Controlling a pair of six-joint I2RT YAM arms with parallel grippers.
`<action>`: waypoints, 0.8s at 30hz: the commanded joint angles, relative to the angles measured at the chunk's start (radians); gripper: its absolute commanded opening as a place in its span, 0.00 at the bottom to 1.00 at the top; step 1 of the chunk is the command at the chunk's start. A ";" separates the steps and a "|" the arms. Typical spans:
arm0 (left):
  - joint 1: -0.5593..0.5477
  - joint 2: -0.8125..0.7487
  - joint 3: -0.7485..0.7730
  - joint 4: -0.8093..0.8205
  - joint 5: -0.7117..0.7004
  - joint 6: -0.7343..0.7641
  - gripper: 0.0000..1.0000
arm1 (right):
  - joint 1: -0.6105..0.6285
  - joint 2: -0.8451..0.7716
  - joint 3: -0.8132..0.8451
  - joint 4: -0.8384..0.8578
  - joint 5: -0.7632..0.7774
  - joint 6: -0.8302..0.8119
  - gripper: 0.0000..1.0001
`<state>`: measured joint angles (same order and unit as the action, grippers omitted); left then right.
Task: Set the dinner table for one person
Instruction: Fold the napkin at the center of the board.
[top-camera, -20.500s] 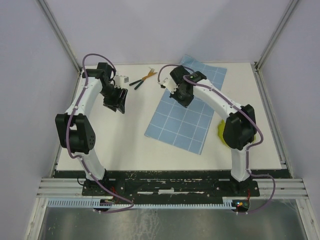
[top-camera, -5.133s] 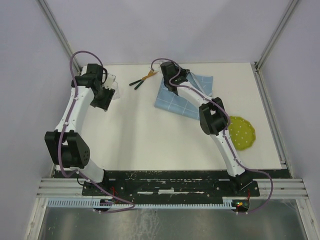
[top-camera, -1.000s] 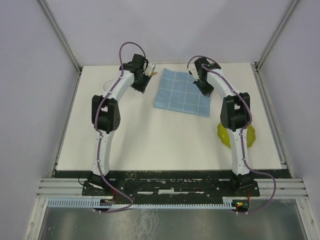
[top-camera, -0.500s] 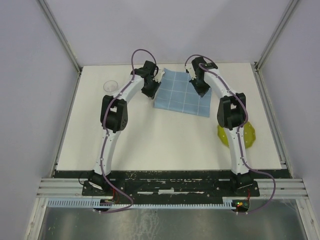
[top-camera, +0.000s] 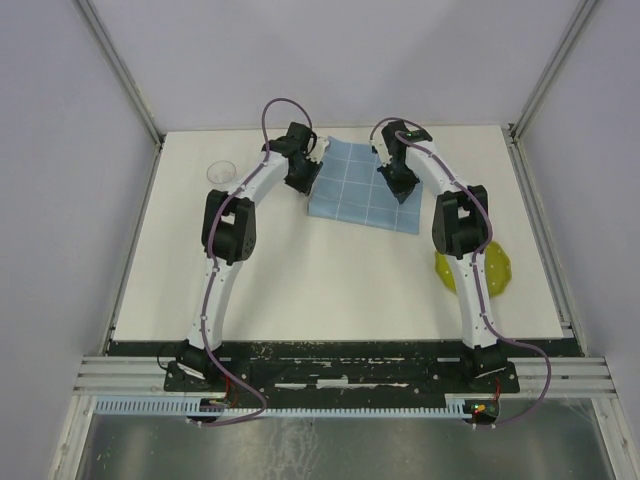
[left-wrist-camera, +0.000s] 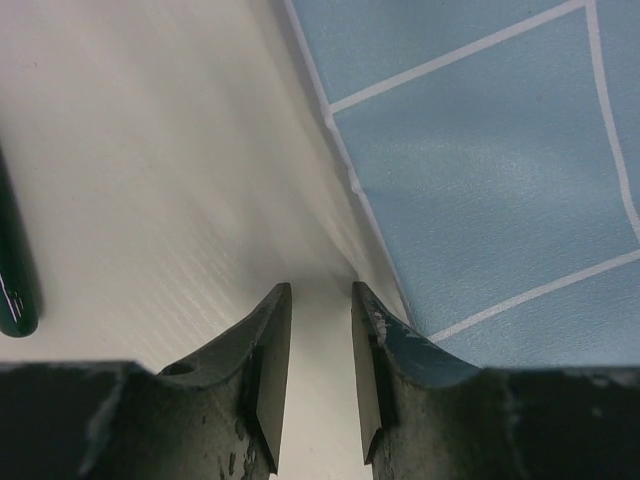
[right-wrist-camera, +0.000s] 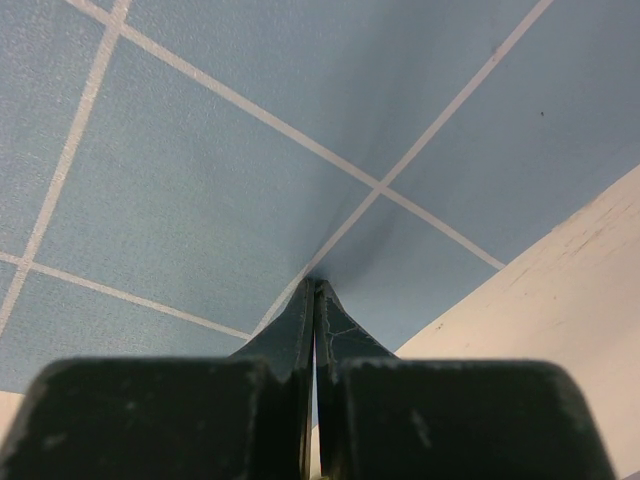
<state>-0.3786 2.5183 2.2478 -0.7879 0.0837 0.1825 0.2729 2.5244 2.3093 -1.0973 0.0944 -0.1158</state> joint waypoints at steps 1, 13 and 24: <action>-0.014 -0.003 -0.071 -0.022 0.017 -0.047 0.37 | 0.007 -0.013 -0.026 -0.032 -0.002 0.019 0.02; -0.021 -0.231 -0.322 -0.138 0.045 -0.092 0.33 | 0.020 -0.007 -0.056 -0.085 -0.024 0.008 0.02; -0.022 -0.410 -0.329 -0.129 -0.111 -0.064 0.31 | 0.060 -0.157 -0.122 -0.020 -0.073 -0.079 0.02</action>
<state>-0.4011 2.2528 1.9076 -0.9325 0.0456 0.1371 0.2928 2.4615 2.1933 -1.0950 0.0753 -0.1310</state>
